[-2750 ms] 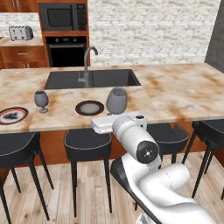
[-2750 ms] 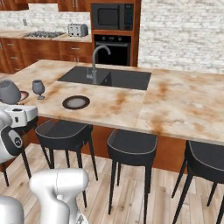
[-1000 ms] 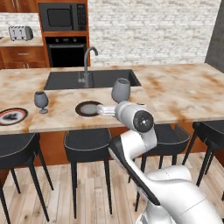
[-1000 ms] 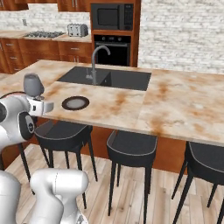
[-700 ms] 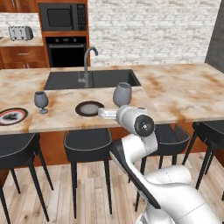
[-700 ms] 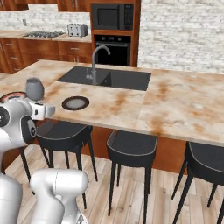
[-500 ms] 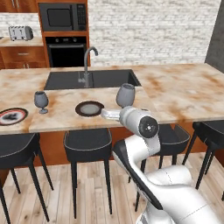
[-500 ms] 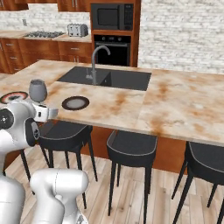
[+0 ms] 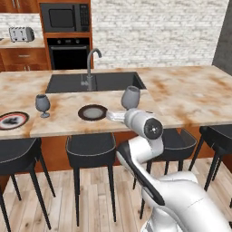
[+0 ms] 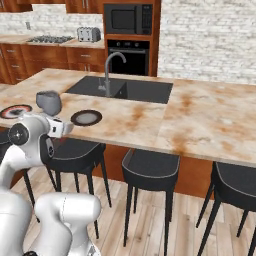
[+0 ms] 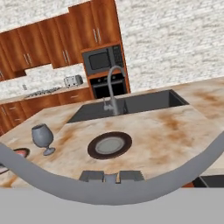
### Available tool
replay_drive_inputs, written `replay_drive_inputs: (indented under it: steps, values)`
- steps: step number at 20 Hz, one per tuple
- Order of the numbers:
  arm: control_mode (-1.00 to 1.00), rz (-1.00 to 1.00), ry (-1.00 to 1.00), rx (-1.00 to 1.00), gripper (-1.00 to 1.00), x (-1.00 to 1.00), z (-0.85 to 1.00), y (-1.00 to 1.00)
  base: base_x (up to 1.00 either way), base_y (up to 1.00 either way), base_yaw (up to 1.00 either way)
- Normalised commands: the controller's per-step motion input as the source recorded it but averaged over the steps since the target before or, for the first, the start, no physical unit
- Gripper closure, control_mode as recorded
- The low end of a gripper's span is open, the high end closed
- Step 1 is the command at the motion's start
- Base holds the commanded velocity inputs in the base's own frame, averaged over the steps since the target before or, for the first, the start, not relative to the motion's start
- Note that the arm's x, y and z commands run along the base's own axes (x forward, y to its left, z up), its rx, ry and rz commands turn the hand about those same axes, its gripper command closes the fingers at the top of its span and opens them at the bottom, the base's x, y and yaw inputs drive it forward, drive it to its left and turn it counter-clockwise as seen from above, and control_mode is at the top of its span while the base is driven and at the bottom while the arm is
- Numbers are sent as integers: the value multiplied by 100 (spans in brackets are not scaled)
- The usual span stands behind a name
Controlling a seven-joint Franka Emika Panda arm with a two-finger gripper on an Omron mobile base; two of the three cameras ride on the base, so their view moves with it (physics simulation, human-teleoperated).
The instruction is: Retrieve the wine glasses from the counter and place one next to each plate.
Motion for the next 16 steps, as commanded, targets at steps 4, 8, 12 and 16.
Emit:
replay_drive_inputs:
  steps: [4, 8, 12, 16]
  values:
    - [-100, 0, 0, 0, 100, 41, -19, 0, 0, 0, 0]
    - [-100, 0, 0, 0, 100, 41, -17, 0, 0, 0, 0]
    - [-100, 0, 0, 0, 100, 42, -17, 0, 0, 0, 0]
    - [-100, 0, 0, 0, 100, 45, -16, 0, 0, 0, 0]
